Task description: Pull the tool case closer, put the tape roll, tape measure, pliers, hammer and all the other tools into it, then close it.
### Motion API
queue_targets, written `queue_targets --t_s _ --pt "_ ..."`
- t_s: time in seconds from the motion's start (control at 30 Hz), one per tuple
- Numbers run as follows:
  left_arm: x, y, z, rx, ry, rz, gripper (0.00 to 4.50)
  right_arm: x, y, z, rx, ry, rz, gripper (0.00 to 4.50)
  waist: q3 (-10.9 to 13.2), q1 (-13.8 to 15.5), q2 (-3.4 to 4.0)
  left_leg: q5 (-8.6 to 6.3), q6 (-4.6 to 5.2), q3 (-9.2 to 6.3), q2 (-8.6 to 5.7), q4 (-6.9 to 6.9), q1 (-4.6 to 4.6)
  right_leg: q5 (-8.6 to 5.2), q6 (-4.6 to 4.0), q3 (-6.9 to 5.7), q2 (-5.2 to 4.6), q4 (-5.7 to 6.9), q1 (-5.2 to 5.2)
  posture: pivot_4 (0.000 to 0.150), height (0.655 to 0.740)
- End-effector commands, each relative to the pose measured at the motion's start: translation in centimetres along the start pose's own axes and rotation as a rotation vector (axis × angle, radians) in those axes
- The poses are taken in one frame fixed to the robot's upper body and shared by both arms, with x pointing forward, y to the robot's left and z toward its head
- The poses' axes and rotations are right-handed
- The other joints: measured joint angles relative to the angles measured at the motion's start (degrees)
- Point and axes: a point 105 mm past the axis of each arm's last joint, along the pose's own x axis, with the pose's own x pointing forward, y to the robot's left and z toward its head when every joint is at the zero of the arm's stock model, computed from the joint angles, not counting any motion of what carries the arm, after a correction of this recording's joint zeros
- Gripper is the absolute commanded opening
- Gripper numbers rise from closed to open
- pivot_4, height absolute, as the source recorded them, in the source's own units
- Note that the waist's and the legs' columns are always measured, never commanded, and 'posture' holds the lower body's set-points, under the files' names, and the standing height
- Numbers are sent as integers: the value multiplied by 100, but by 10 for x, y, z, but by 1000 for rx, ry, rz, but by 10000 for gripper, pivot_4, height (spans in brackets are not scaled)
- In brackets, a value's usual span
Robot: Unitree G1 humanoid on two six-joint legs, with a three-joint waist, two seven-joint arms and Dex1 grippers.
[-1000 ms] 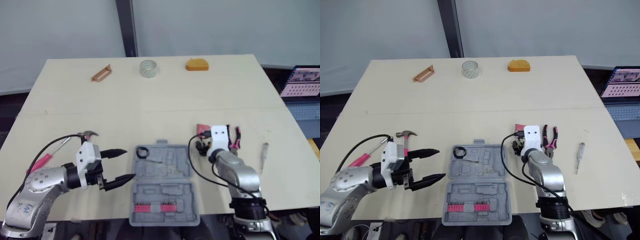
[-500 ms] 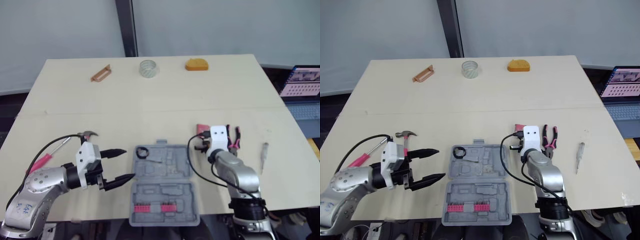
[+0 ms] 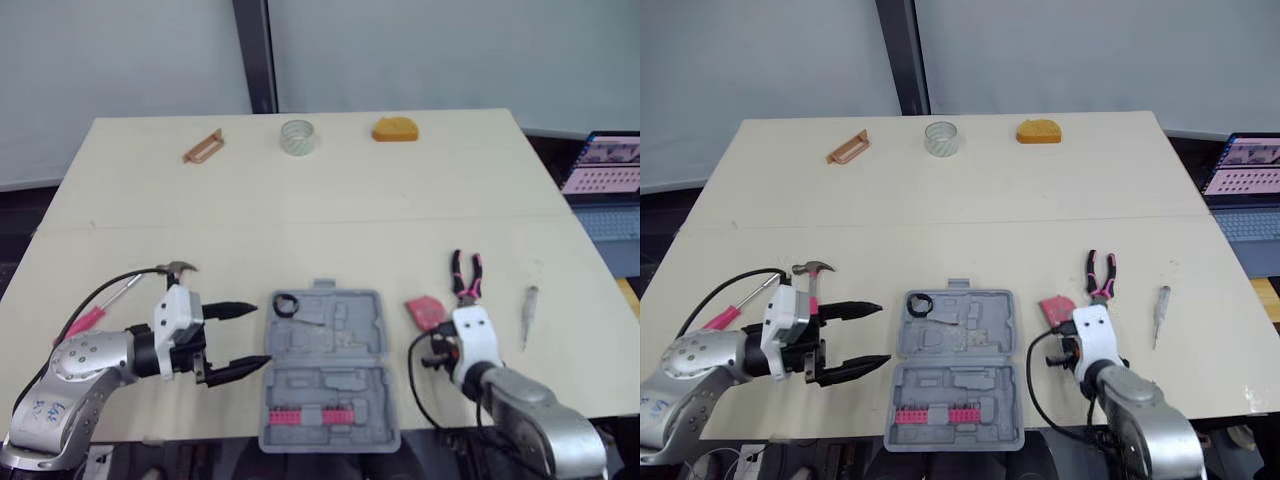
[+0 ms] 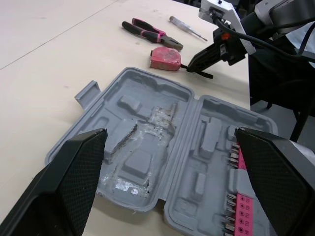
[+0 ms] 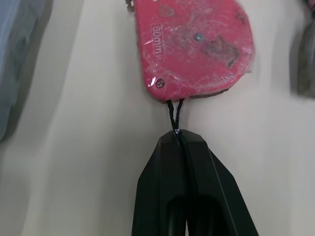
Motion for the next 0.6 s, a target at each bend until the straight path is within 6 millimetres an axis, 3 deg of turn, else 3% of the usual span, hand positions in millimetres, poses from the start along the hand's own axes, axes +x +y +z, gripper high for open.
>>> queue_targets --t_s 0.03,0.33,0.6 --pt "-1 -3 1 12 -8 -42 45000 -17 19 -11 -4 39 115 278 0 24 0 0 0 0 0 -1 0 0 0 0 0 -1 0 1500 7400" --pt "-5 -18 -7 22 15 -147 45000 -32 27 -25 27 111 167 278 1 26 0 0 0 0 0 -2 -1 0 0 0 0 -4 0 1500 7400" --pt "-6 -18 -7 43 15 -145 45000 -36 28 -33 24 145 175 278 1 37 0 -1 1 1 0 -1 -1 0 -1 0 0 -5 0 1500 7400"
